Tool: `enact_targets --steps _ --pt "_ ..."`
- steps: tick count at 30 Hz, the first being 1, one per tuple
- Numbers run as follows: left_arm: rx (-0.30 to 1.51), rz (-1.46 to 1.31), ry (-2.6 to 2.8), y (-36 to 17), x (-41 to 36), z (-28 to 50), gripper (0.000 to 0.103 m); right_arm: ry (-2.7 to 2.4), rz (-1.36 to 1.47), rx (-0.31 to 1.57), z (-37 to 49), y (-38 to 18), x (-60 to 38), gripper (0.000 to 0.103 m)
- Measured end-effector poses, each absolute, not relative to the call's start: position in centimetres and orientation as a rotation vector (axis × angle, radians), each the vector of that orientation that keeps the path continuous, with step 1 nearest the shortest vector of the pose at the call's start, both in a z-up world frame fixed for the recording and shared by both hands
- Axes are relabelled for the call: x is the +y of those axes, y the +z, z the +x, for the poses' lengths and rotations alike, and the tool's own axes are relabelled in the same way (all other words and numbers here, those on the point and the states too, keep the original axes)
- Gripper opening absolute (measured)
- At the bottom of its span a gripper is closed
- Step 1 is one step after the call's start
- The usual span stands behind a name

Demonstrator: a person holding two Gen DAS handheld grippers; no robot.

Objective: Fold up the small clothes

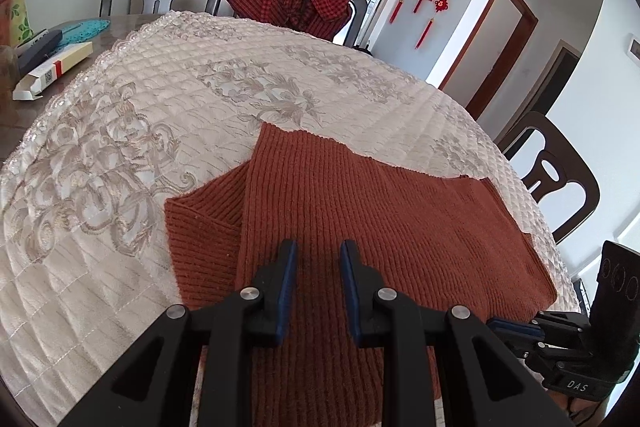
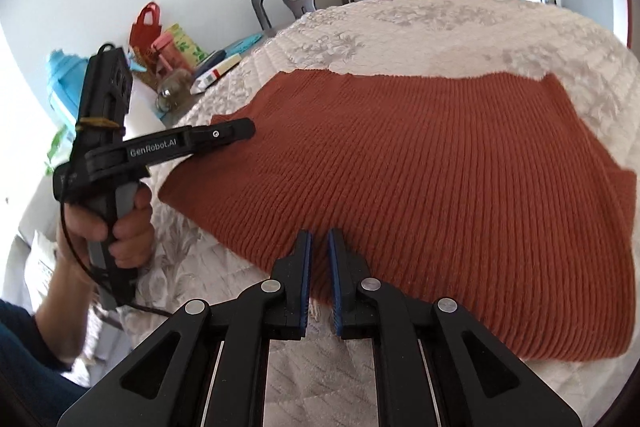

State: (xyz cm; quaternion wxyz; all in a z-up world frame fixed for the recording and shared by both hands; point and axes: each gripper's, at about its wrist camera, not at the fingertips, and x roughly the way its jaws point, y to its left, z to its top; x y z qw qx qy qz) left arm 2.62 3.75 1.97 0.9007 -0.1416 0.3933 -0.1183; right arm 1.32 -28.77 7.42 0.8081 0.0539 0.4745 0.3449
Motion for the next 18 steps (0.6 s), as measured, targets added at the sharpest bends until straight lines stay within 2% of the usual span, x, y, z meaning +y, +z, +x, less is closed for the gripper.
enact_targets --steps 4,7,10,18 --pt "0.768 -0.326 -0.18 3.0 5.8 1.6 0.041 0.743 0.088 1.013 0.9 7.7 -28.7 0.009" --pt "0.763 -0.336 -0.113 3.1 7.5 1.1 0.044 0.754 0.105 1.017 0.9 7.7 -29.1 0.009" --pt "0.778 -0.37 -0.077 2.5 8.9 1.2 0.052 0.754 0.121 1.003 1.2 8.1 -29.4 0.009" --pt "0.819 -0.442 -0.127 0.6 8.9 2.4 0.053 0.759 0.11 1.005 1.8 7.8 -28.9 0.009"
